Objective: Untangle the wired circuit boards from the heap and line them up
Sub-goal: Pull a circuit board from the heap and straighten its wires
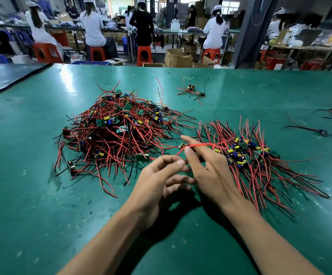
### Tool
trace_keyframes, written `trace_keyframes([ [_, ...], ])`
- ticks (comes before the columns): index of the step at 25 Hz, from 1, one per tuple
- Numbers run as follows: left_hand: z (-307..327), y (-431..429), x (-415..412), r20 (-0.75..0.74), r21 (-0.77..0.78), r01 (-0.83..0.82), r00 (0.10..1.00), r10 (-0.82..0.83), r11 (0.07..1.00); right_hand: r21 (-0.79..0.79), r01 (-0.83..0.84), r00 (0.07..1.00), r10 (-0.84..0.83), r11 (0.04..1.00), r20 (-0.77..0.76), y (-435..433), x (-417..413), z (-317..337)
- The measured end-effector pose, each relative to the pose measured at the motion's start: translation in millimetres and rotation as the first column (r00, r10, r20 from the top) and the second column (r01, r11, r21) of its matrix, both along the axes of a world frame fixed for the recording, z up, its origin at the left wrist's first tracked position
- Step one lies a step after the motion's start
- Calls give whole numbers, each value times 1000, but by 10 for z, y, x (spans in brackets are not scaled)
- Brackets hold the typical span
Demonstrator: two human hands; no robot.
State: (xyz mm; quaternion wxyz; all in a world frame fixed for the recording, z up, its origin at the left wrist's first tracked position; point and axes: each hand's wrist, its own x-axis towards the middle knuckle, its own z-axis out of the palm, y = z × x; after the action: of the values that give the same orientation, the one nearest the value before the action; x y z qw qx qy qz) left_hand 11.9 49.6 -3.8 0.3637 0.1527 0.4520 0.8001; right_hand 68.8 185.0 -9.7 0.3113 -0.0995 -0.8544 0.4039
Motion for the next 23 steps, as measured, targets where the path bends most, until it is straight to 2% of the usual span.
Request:
trace_keyframes([
  [3, -33, -10, -150, 52, -52, -136, 989, 138, 989, -128, 31, 999, -35, 991, -29, -21, 0, 6],
  [5, -50, -14, -201, 53, -76, -156, 986, 161, 985, -218, 66, 991, -89, 974, -98, -20, -20, 37],
  [7, -45, -17, -220, 78, -70, -151, 985, 156, 986, -419, 76, 965, -174, 905, -199, 17, -51, 91],
  [8, -42, -17, -228, 96, -61, -144, 984, 150, 988, -537, 56, 945, -219, 842, -245, 47, -60, 127],
  [10, -40, -20, -233, 114, -59, -133, 984, 139, 989, -738, -39, 913, -276, 674, -301, 103, -51, 193],
  [12, -59, -15, -218, 75, -101, -130, 988, 137, 986, -874, -198, 906, -259, 443, -336, 141, -24, 256],
  [14, -78, -1, -186, -11, -147, -132, 991, 132, 980, -933, -328, 911, -213, 148, -354, 172, 8, 310],
  [15, -83, 7, -167, -71, -176, -131, 990, 120, 976, -932, -361, 916, -179, 24, -359, 186, 21, 334],
  [16, -94, 13, -152, -132, -205, -130, 986, 105, 970, -926, -373, 923, -124, -56, -365, 187, 38, 354],
  [17, -104, 18, -141, -188, -231, -125, 979, 82, 965, -927, -365, 931, -51, -83, -361, 175, 45, 367],
  [18, -117, 24, -136, -235, -249, -118, 970, 58, 961, -939, -340, 939, 32, -57, -342, 144, 49, 368],
  [20, -120, 21, -137, -275, -246, -97, 961, 26, 964, -953, -289, 943, 202, 93, -266, 54, 37, 332],
  [23, -84, -1, -153, -183, -184, -49, 983, 15, 982, -894, -273, 931, 332, 356, -152, -56, 2, 253],
])
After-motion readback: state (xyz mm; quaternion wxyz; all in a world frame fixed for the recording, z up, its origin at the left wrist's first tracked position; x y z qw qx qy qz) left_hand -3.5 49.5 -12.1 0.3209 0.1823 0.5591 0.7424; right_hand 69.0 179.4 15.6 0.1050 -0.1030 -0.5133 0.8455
